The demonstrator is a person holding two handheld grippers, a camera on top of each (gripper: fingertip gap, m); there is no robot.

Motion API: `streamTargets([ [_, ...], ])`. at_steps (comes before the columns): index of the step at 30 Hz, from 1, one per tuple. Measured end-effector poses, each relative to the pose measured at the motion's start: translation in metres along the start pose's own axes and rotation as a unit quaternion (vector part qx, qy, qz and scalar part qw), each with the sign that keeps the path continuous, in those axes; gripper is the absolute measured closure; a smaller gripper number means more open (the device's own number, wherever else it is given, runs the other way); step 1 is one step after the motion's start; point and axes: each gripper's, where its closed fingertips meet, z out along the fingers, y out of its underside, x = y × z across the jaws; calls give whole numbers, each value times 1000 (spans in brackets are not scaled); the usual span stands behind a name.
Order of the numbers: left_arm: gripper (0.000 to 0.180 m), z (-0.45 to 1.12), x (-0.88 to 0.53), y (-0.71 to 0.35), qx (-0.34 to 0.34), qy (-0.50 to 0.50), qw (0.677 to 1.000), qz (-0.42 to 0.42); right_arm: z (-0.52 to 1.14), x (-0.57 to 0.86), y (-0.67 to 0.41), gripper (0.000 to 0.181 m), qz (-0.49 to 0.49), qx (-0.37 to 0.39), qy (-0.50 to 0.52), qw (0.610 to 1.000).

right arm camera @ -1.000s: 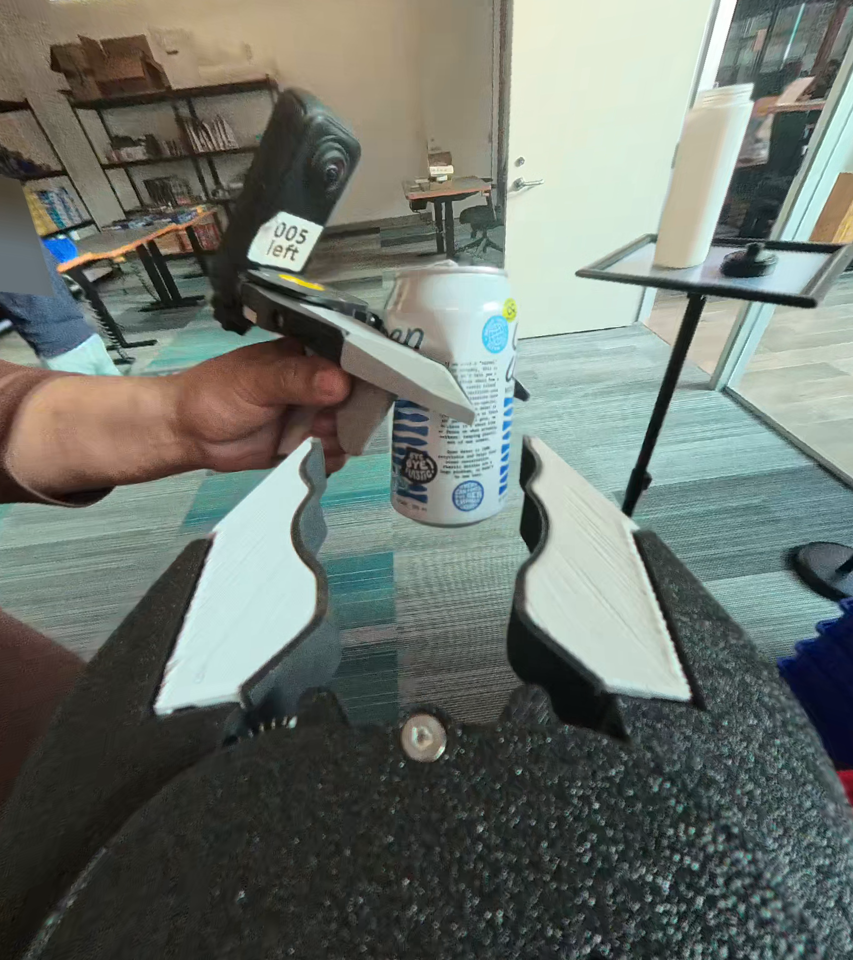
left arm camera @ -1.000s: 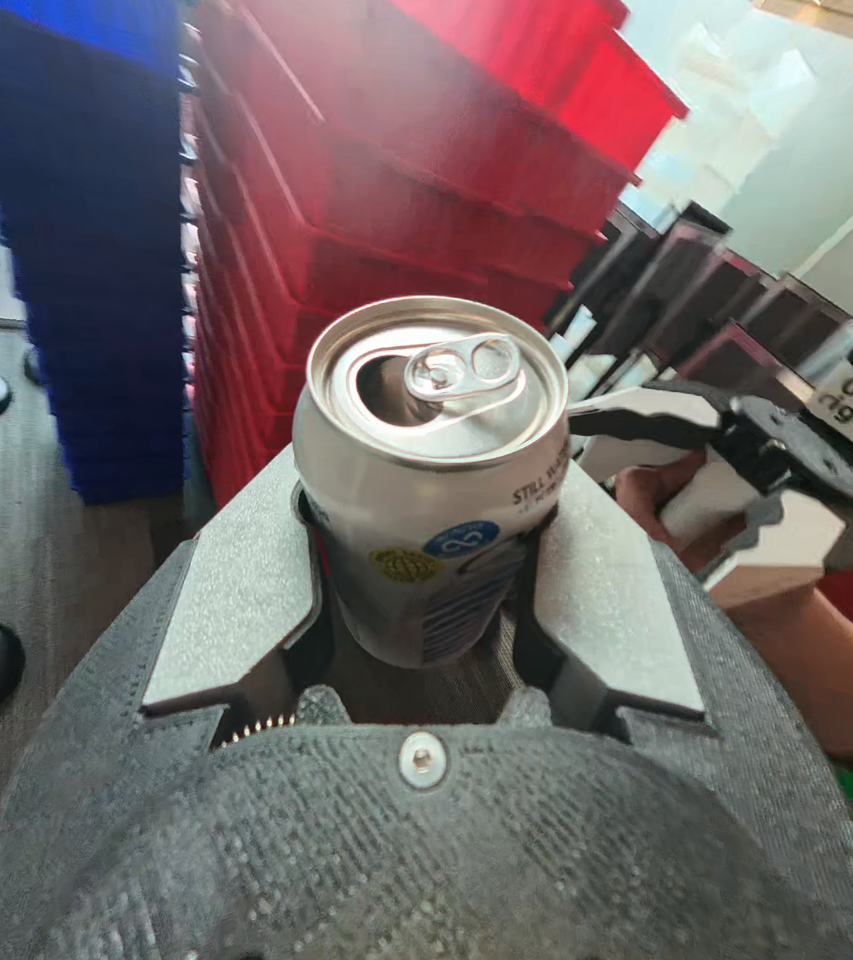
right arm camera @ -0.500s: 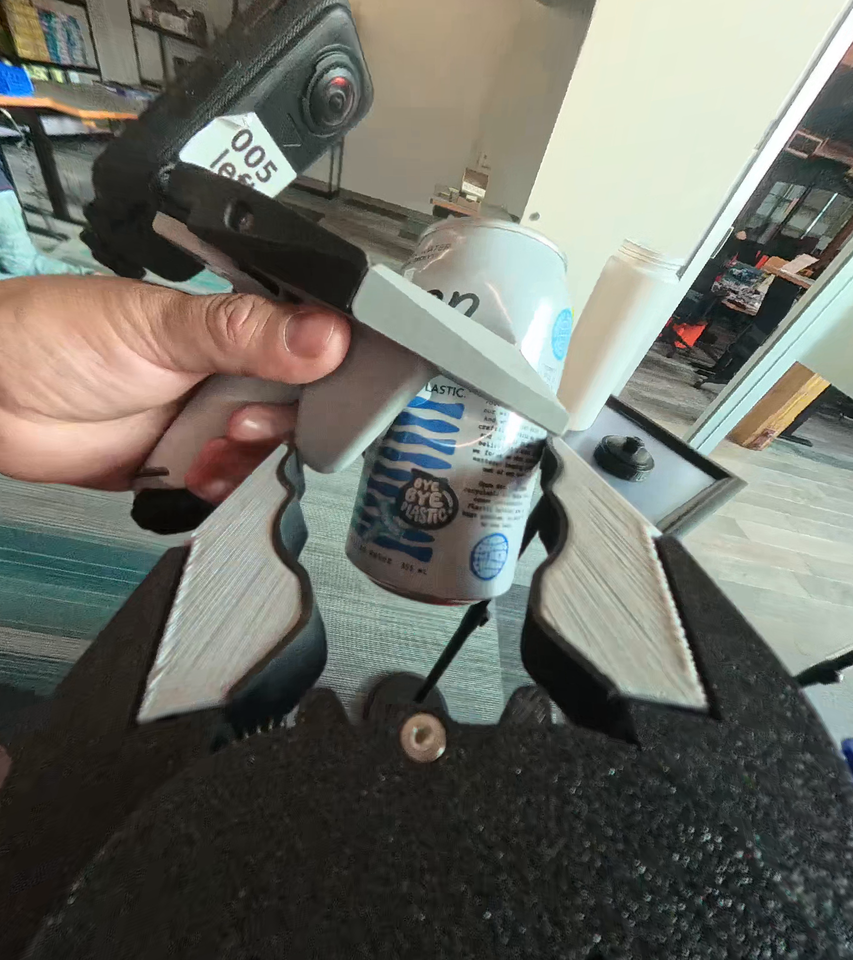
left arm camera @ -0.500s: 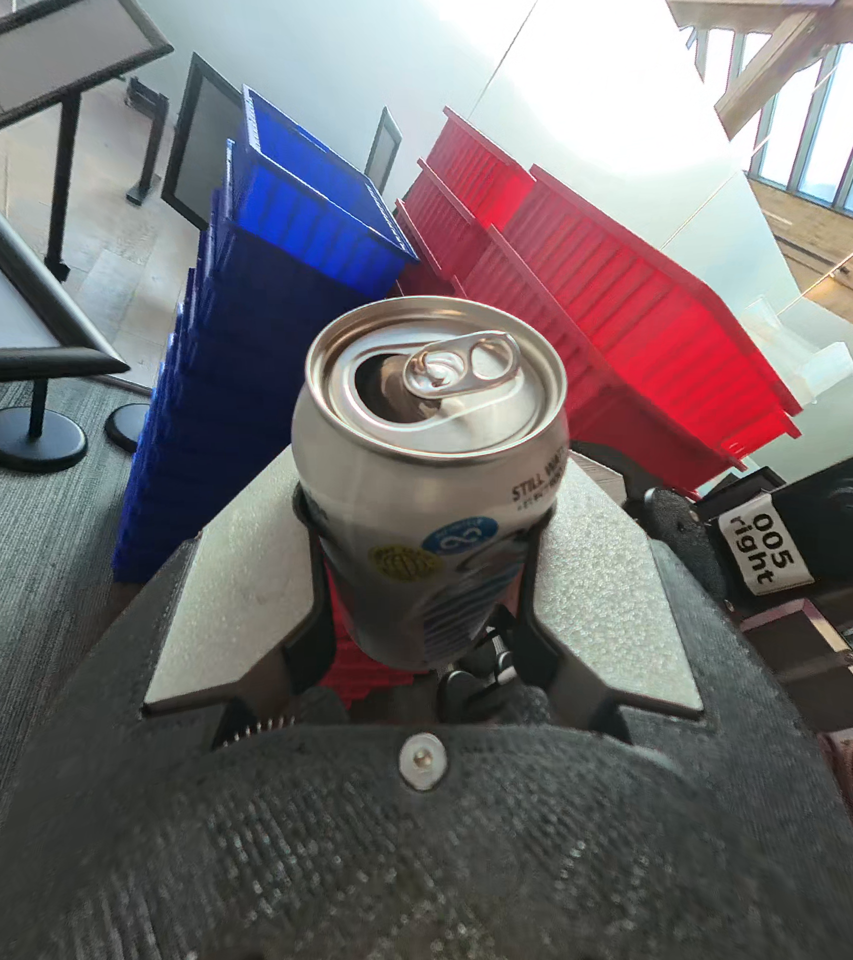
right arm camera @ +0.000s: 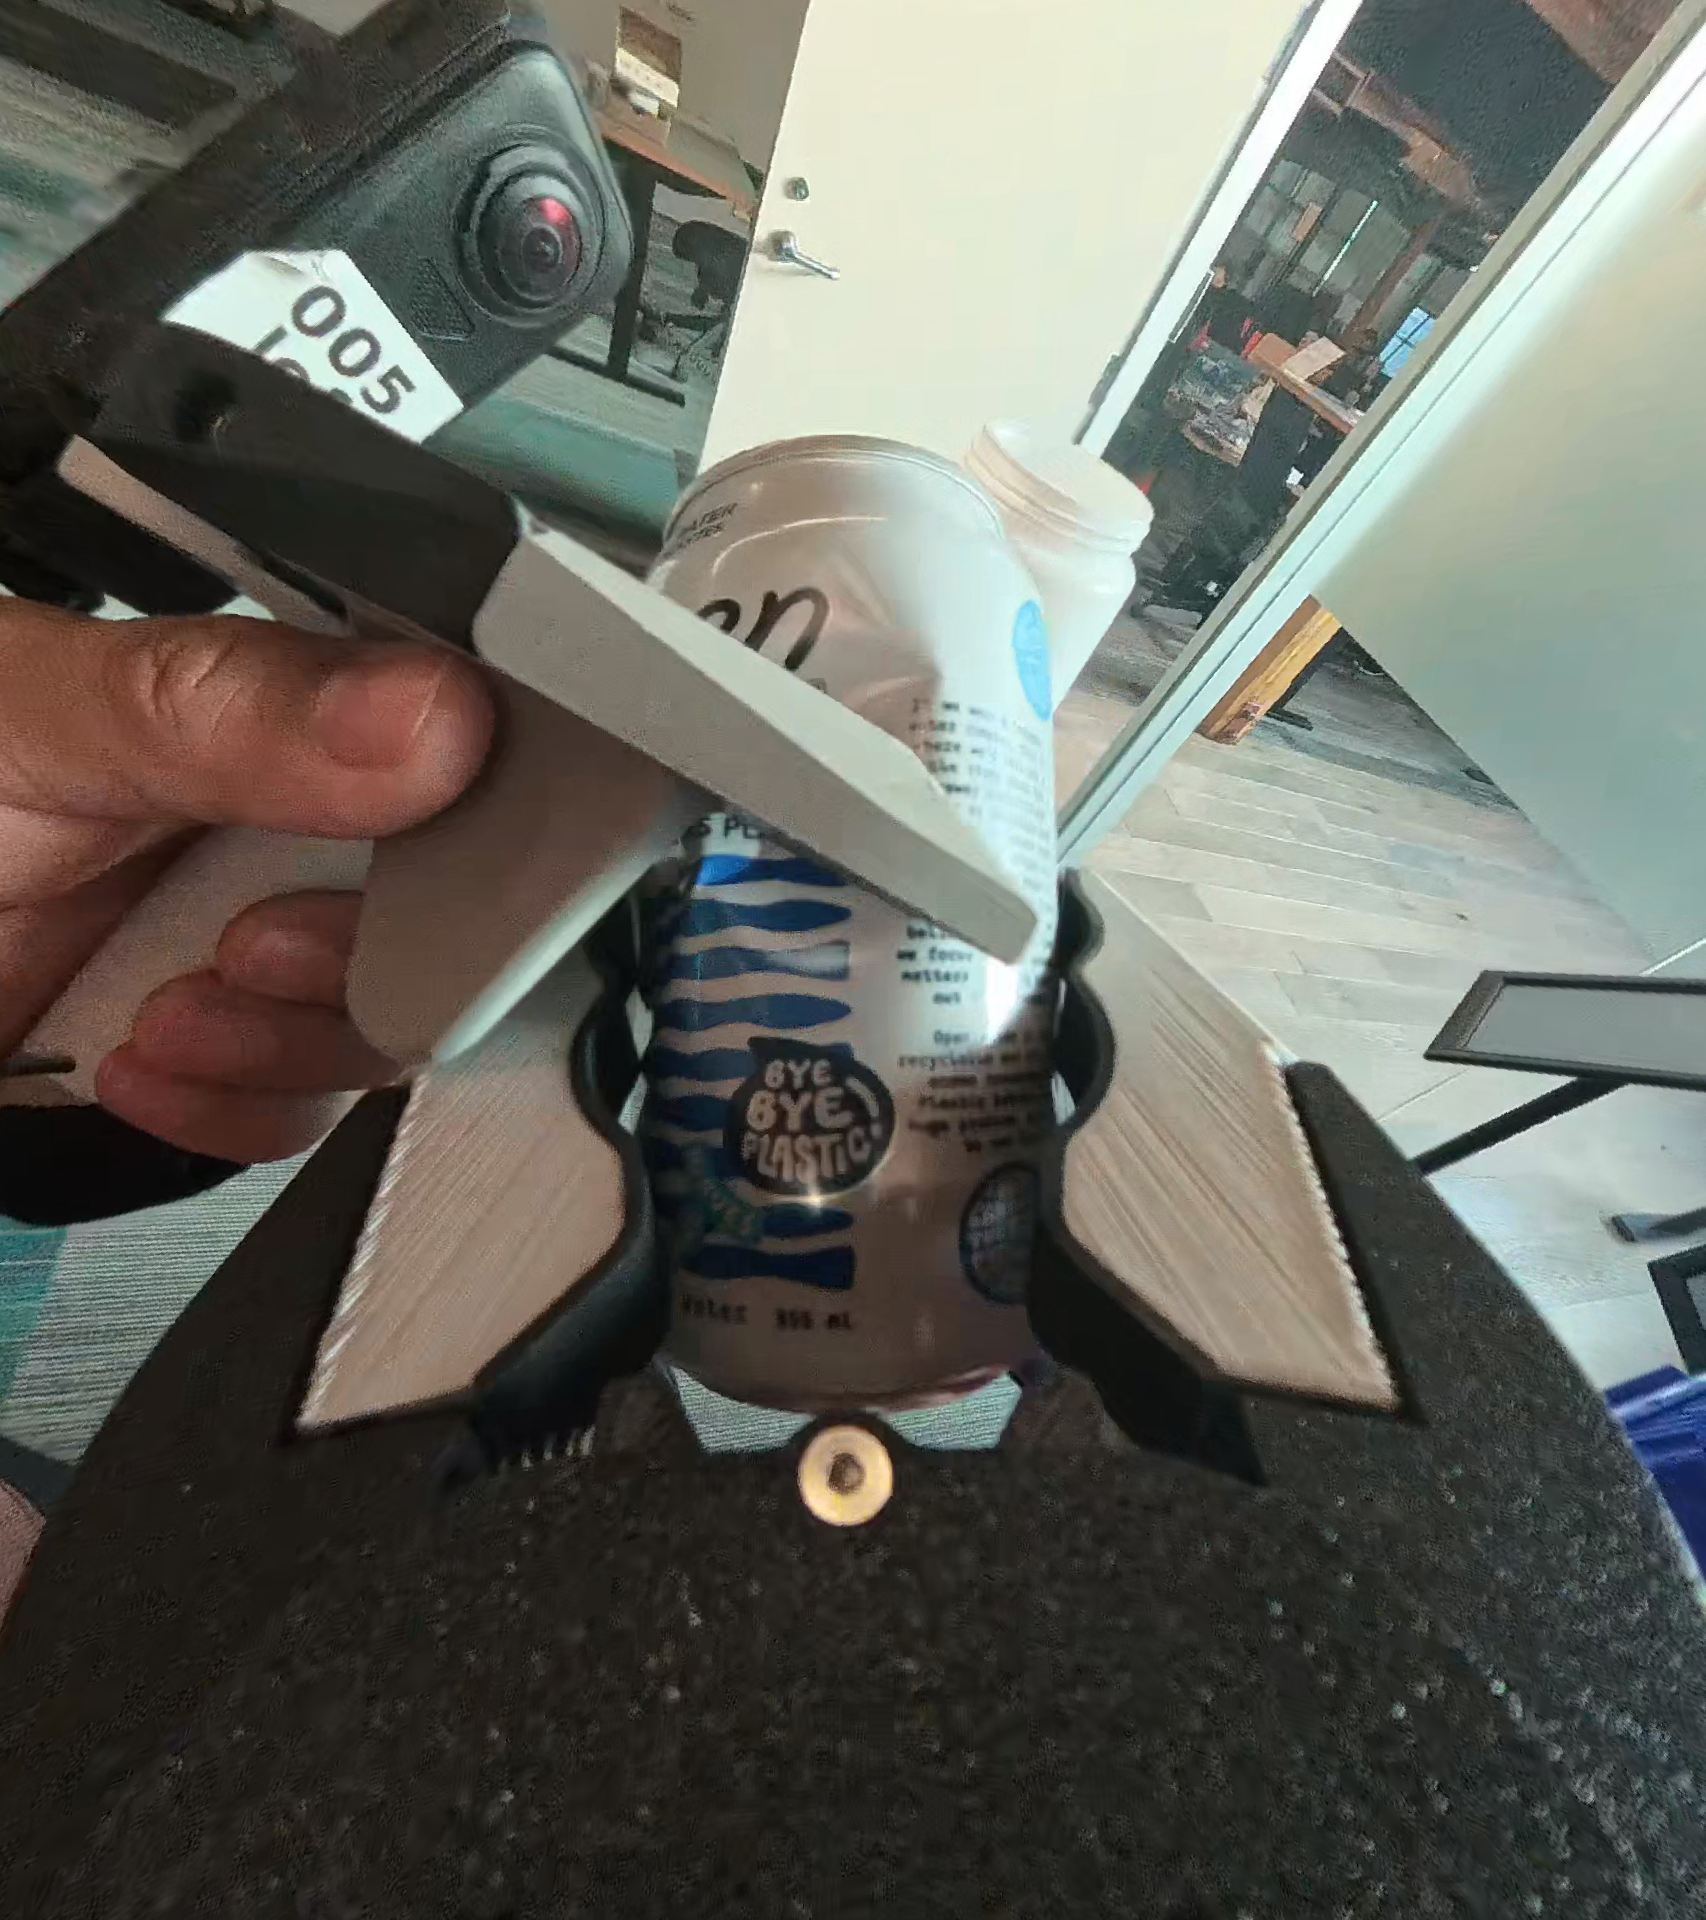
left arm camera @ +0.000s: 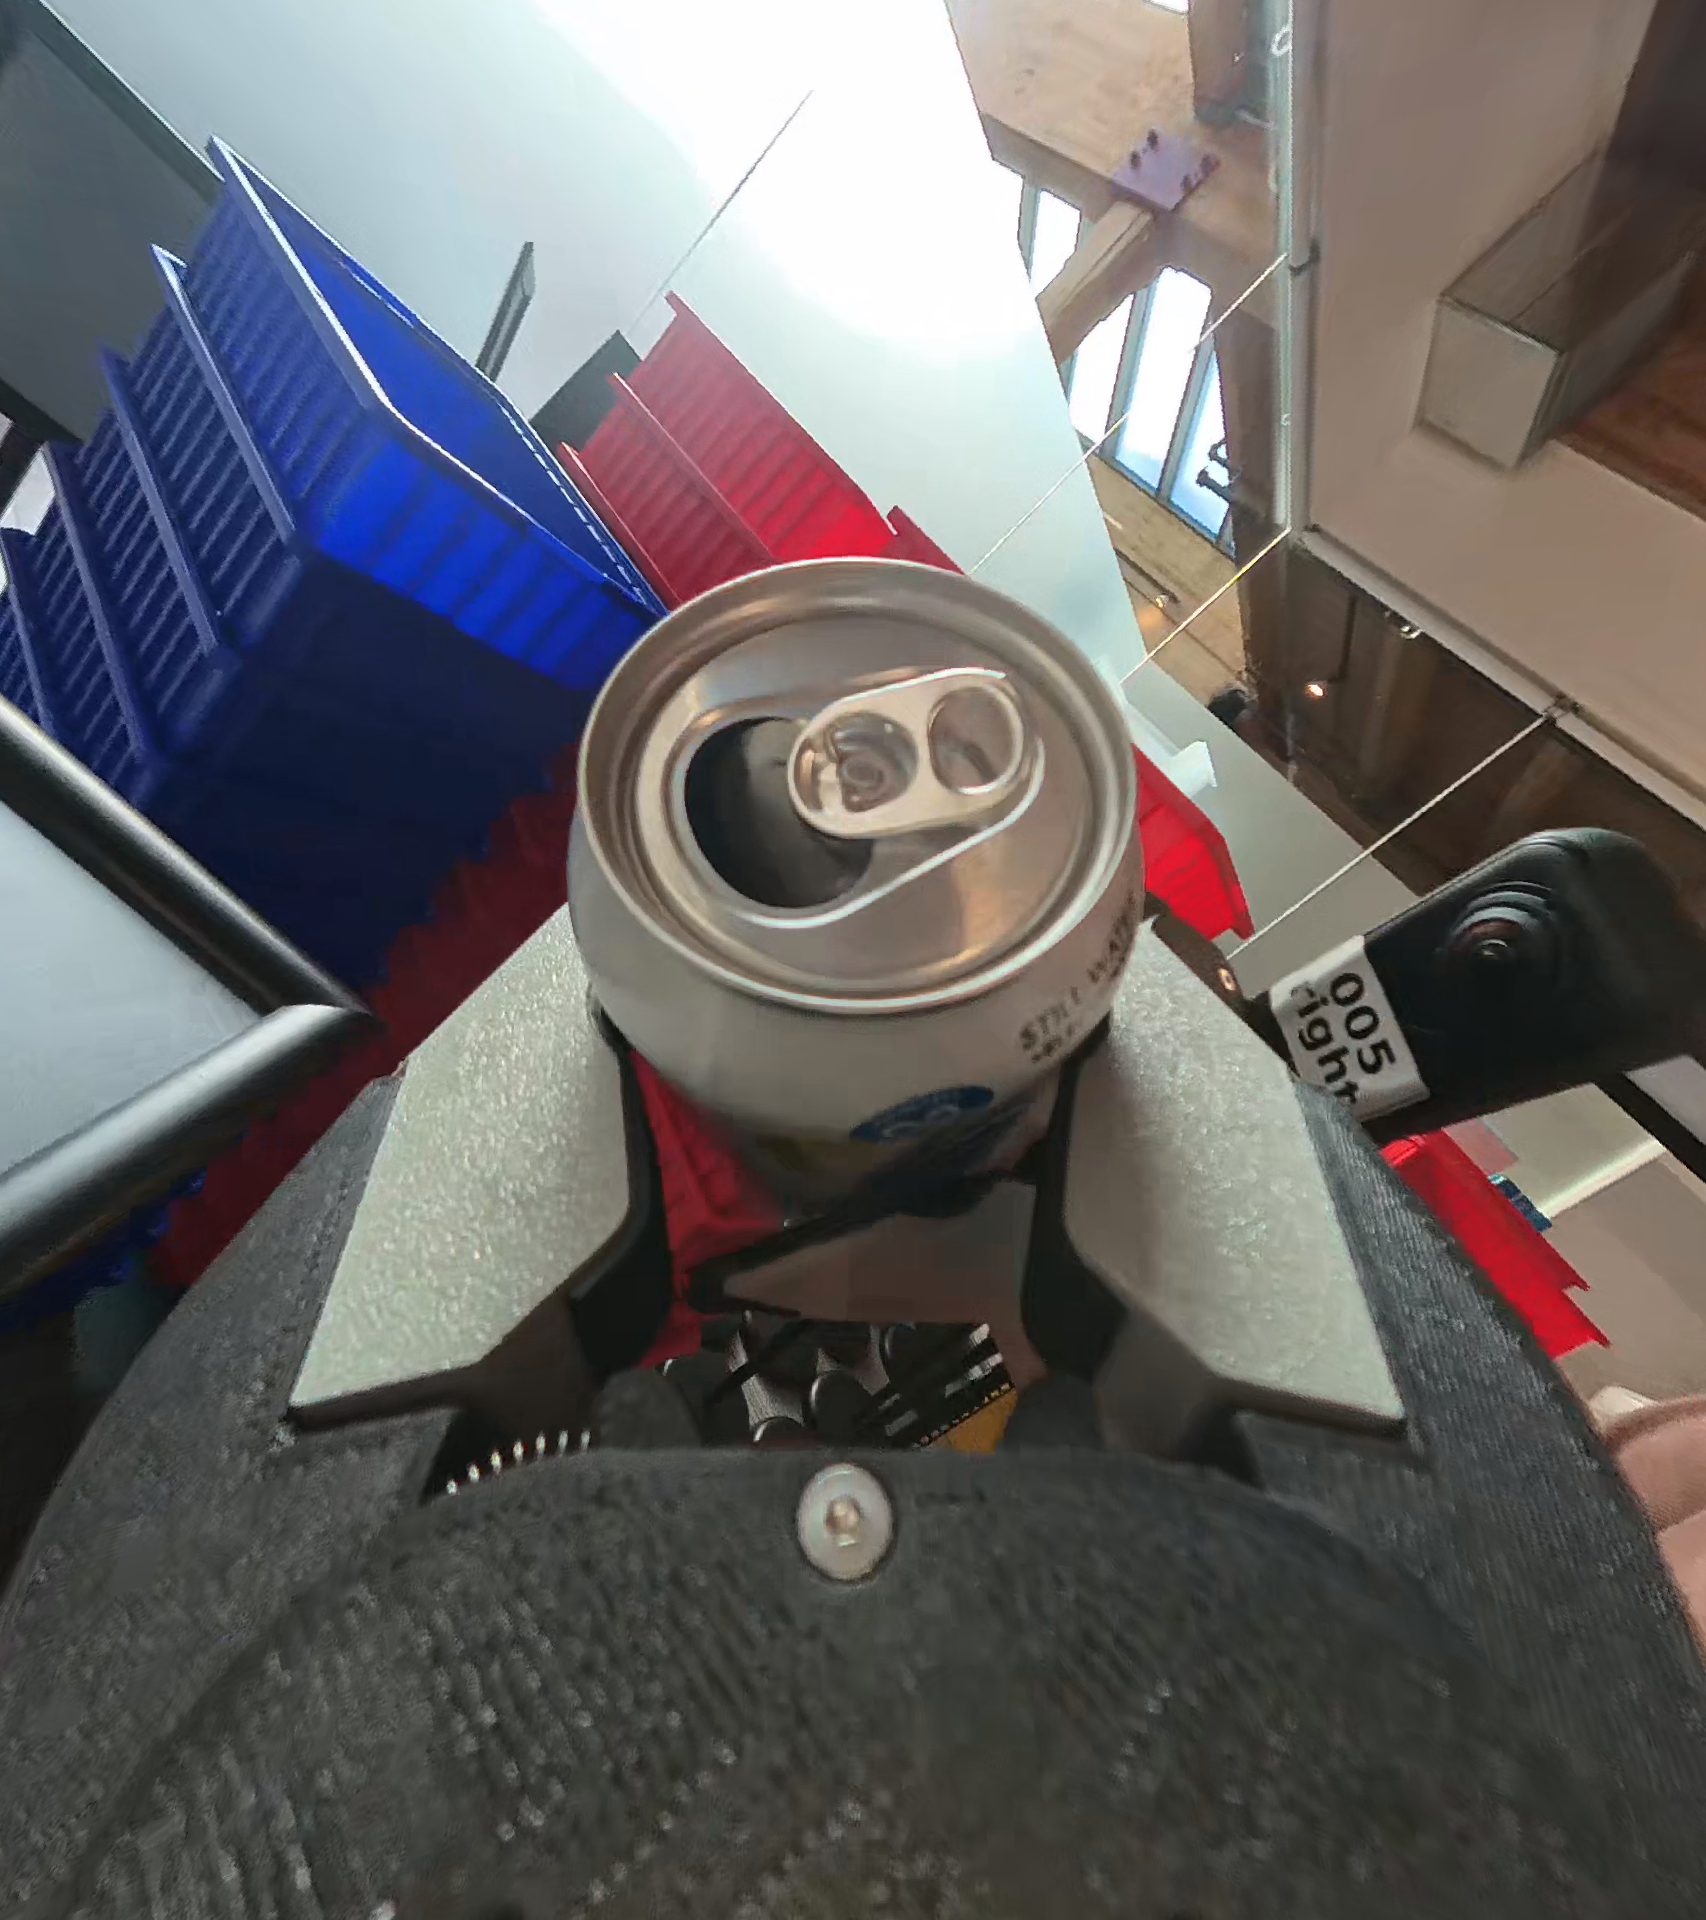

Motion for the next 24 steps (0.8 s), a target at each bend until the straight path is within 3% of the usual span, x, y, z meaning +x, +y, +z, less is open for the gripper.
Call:
streamTargets([
  [5, 94, -12, -18, -31, 25, 24, 999, -4, 13, 10, -22, 114, 7, 46, -47, 998],
  [10, 95, -12, -28, -56, 43, 21, 998, -33, 34, 24, -36, 115, -10, 69, -76, 995],
  [19, 95, -3, -15, -108, 70, -18, 995, 69, 44, 57, -79, 117, -75, 114, -130, 982],
  [24, 96, -2, -17, -117, 99, -12, 994, 51, 46, 63, -80, 114, -77, 116, -147, 979],
])
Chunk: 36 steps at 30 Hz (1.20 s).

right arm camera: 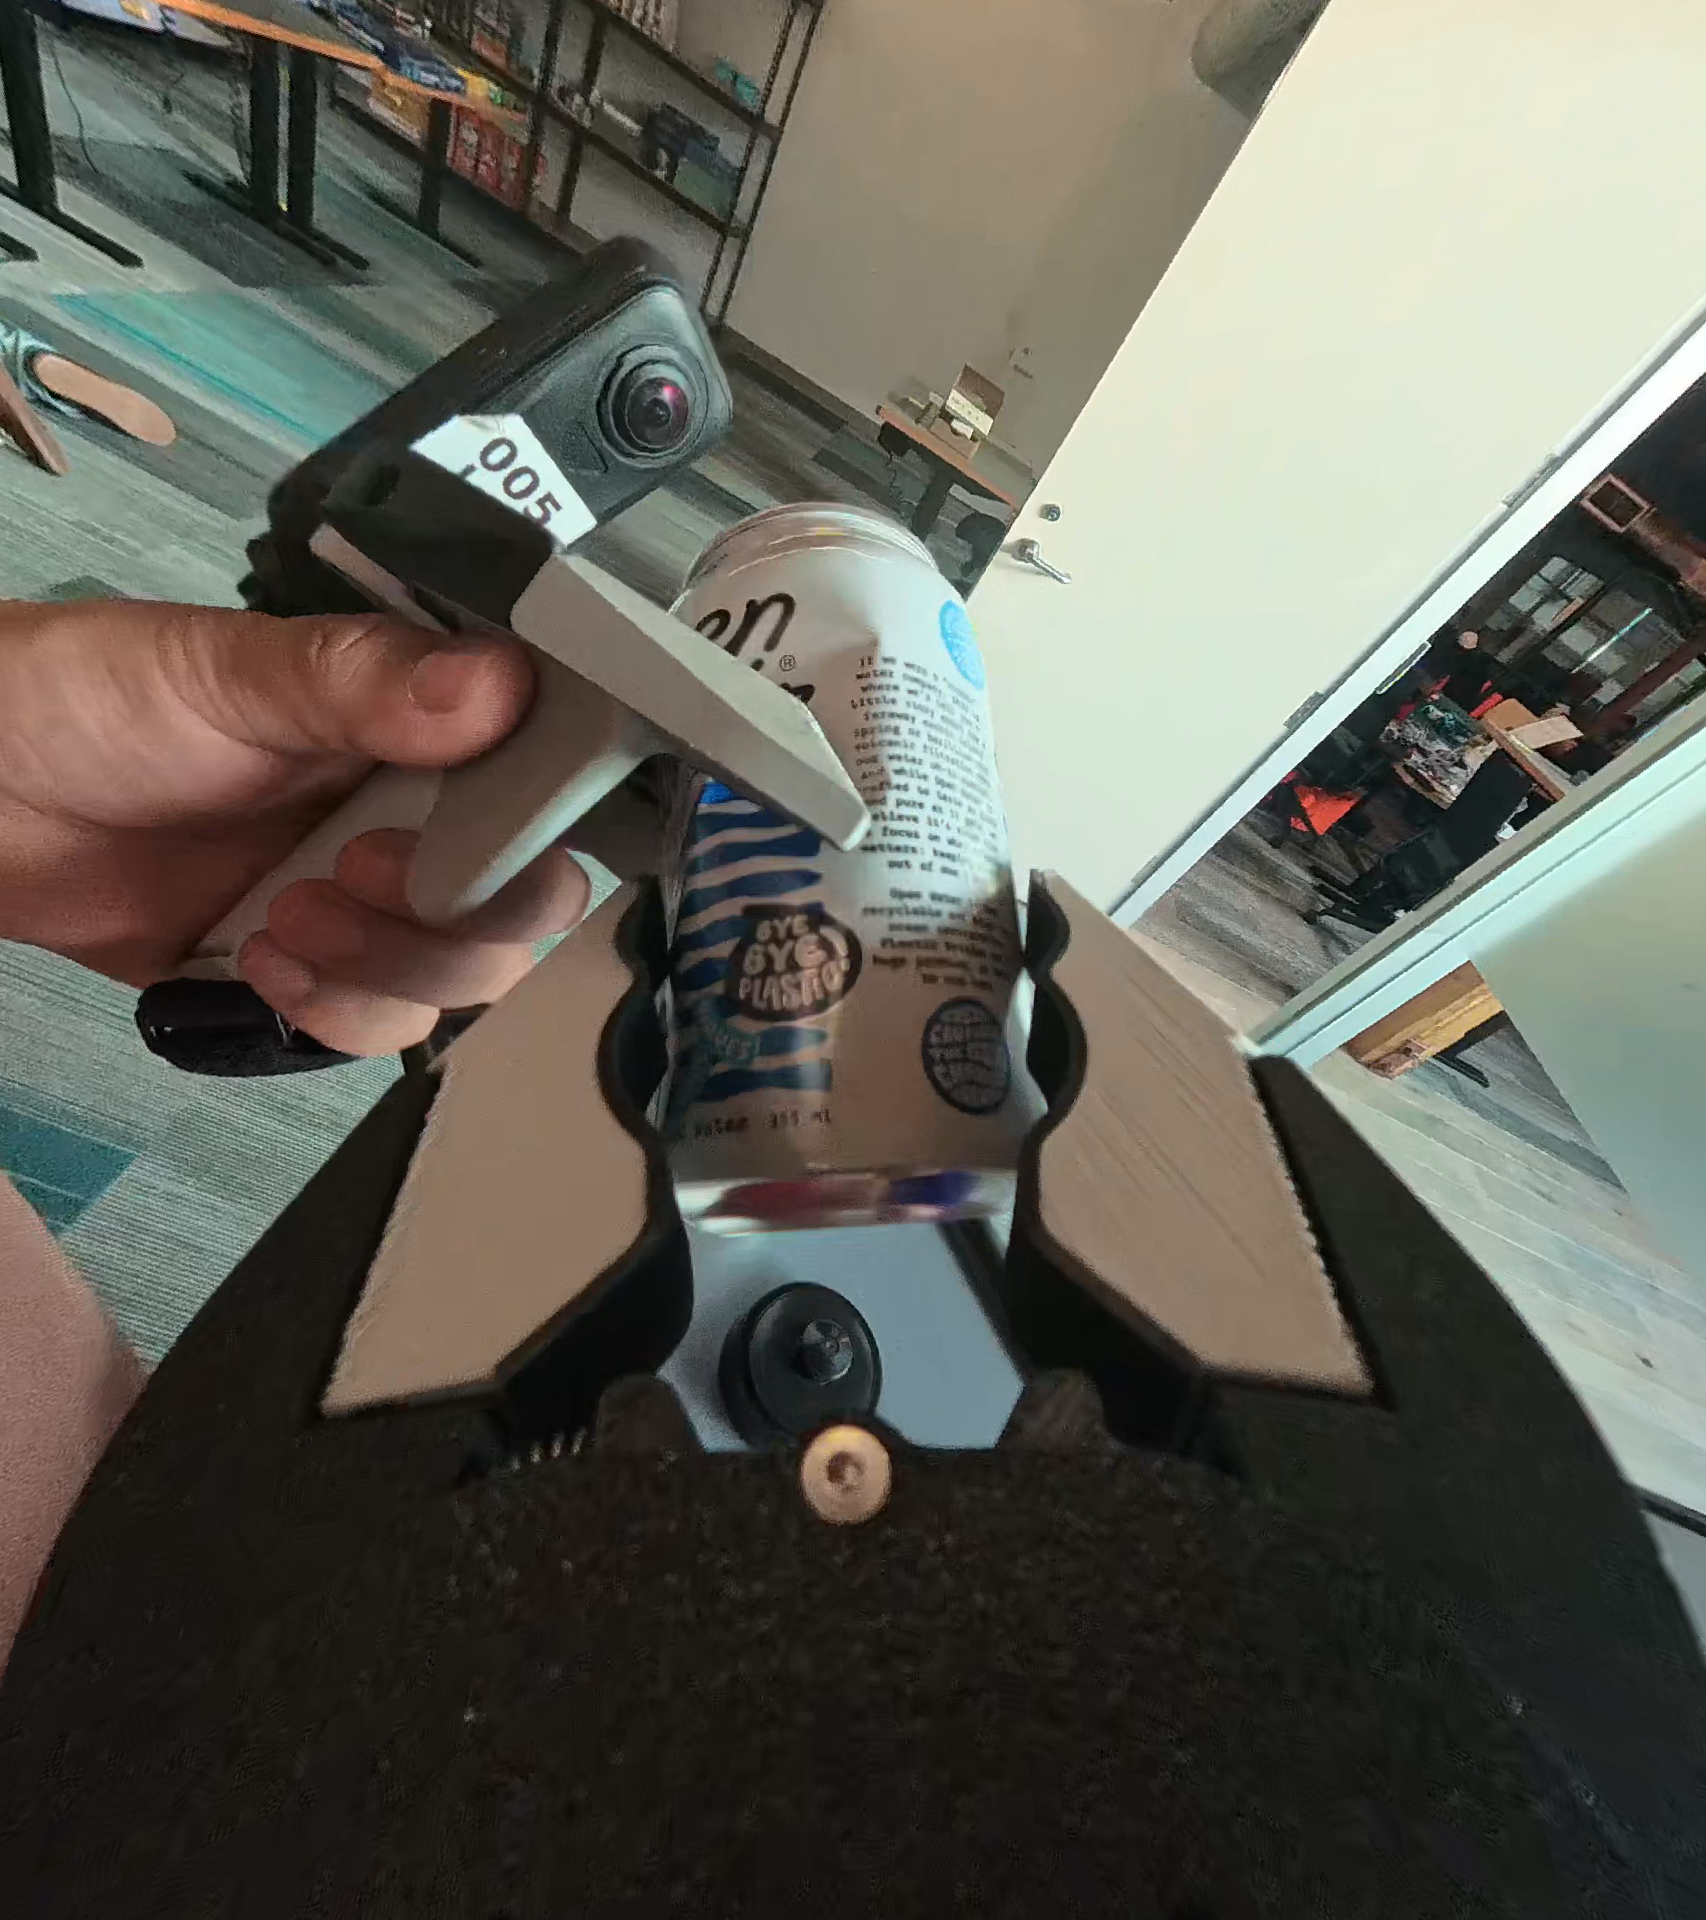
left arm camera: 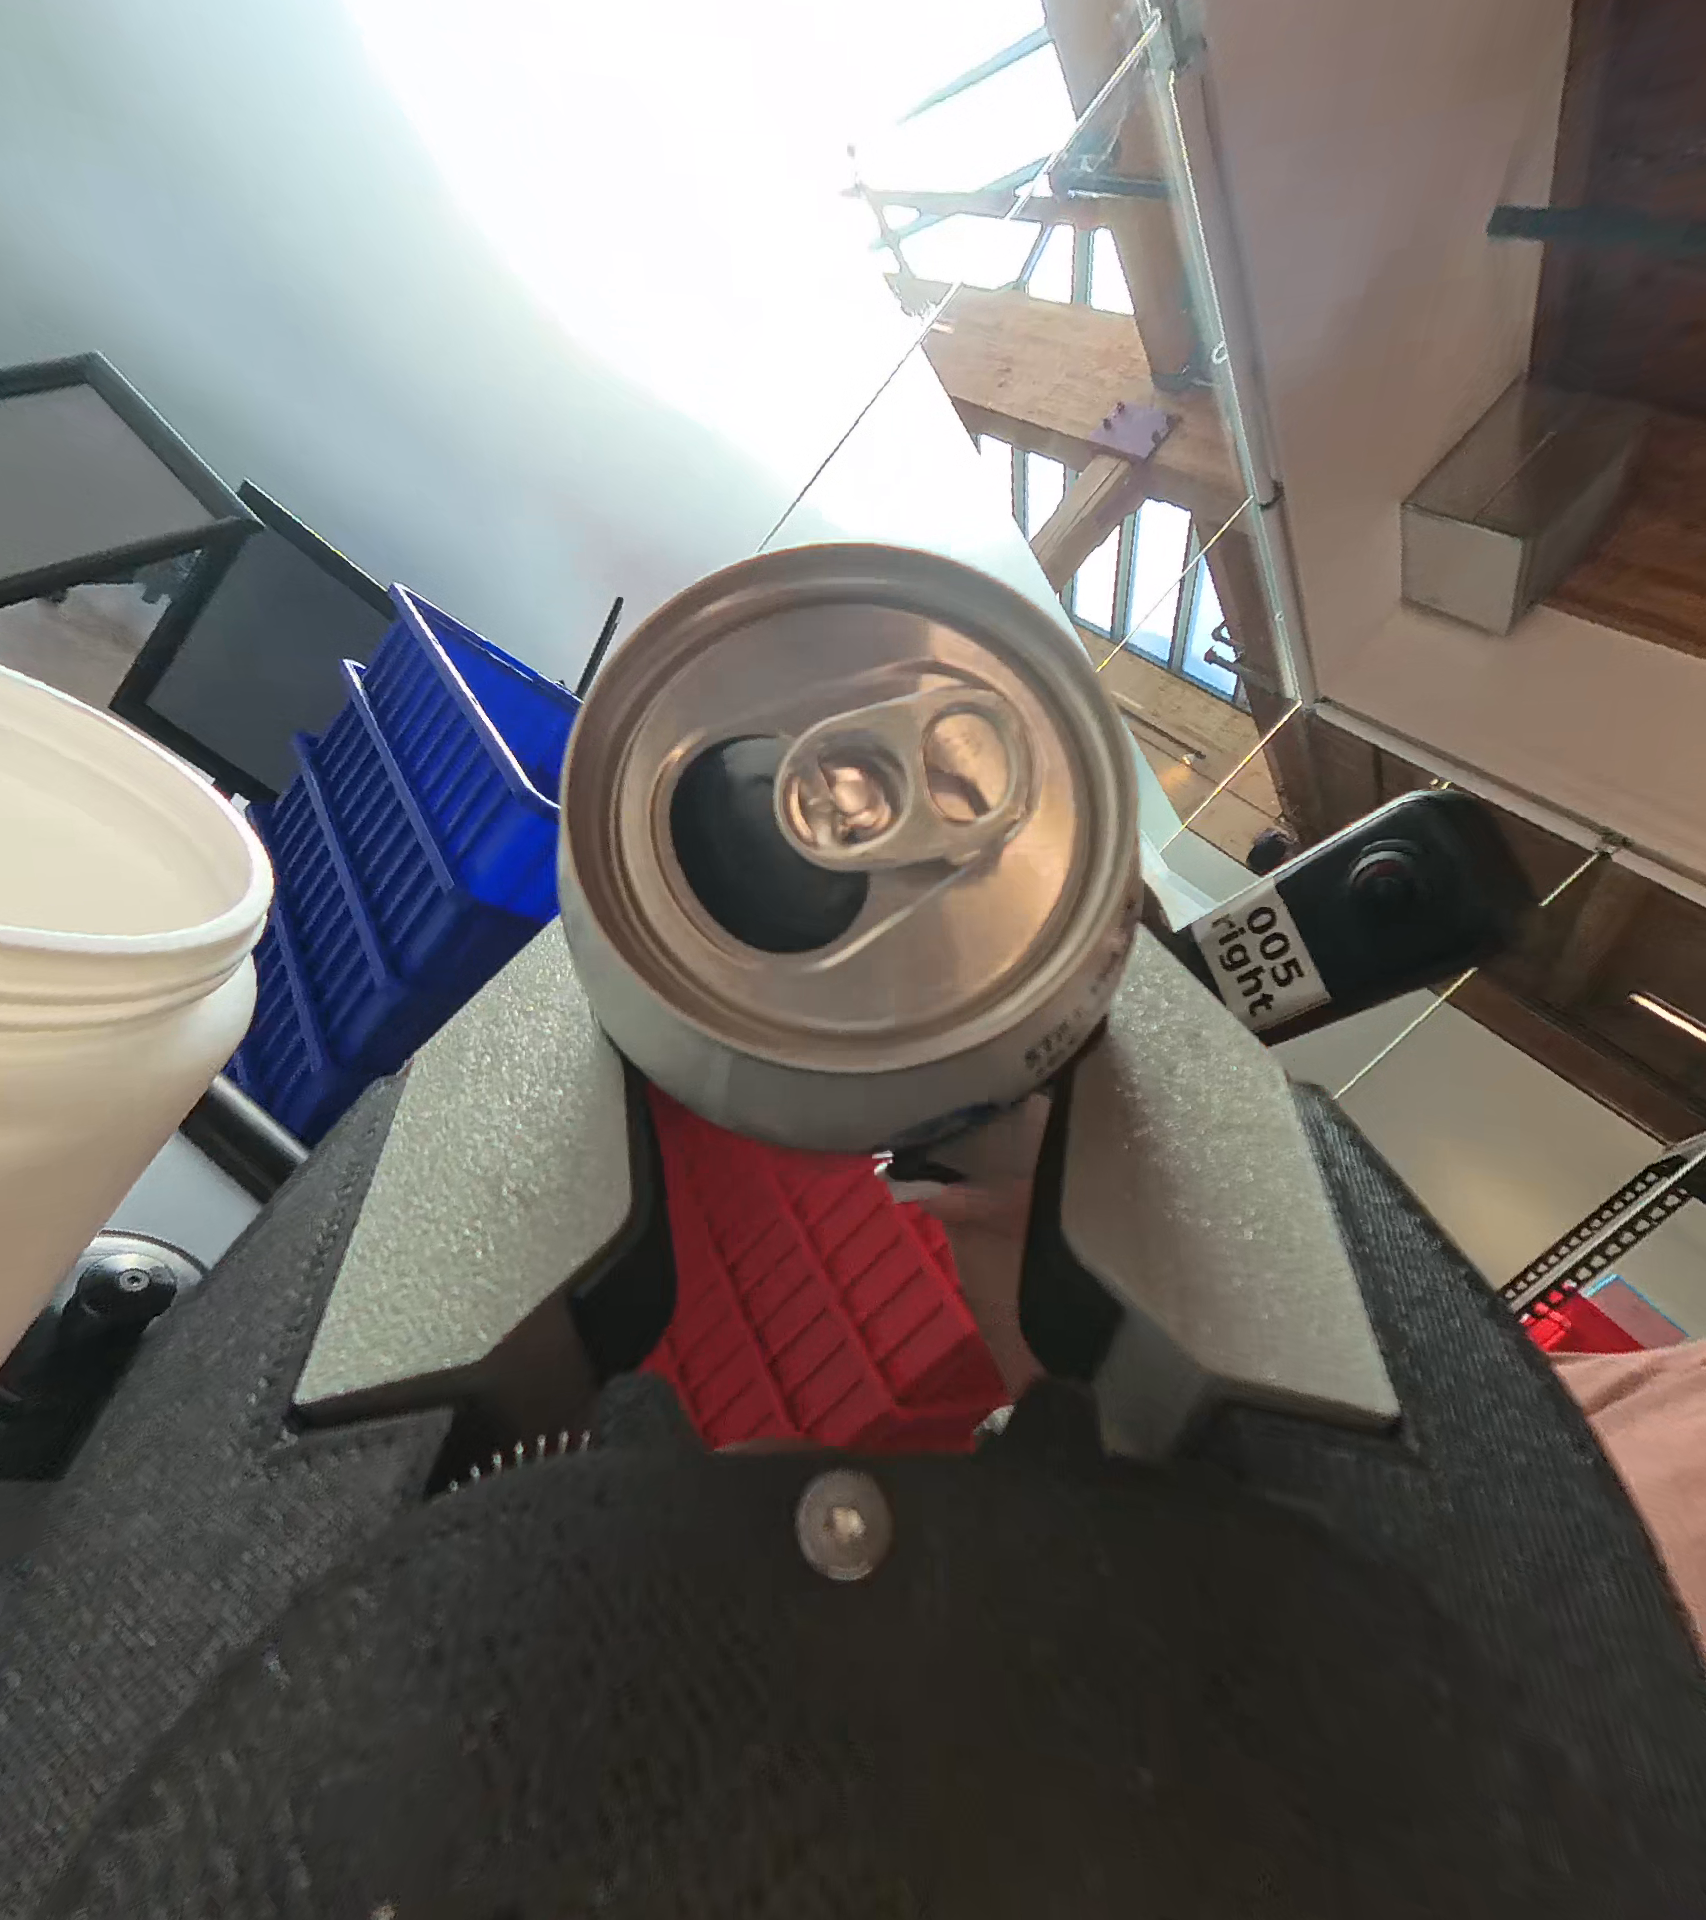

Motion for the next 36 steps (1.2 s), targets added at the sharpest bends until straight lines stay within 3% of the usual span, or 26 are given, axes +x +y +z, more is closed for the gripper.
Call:
streamTargets([
  [13, 93, 5, -12, 1, -15, 10, 999, -44, -1, 7, 12, 118, 38, 4, 16, 999],
  [22, 95, -37, -21, -17, -11, -8, 999, 37, -12, 42, -20, 118, 41, 5, 6, 999],
  [29, 97, -100, -74, -42, -10, -107, 984, 142, -9, 85, -12, 118, -41, -82, 5, 996],
  [36, 96, -113, -98, -39, -52, -118, 980, 153, 15, 76, -7, 118, -250, -211, 0, 945],
])
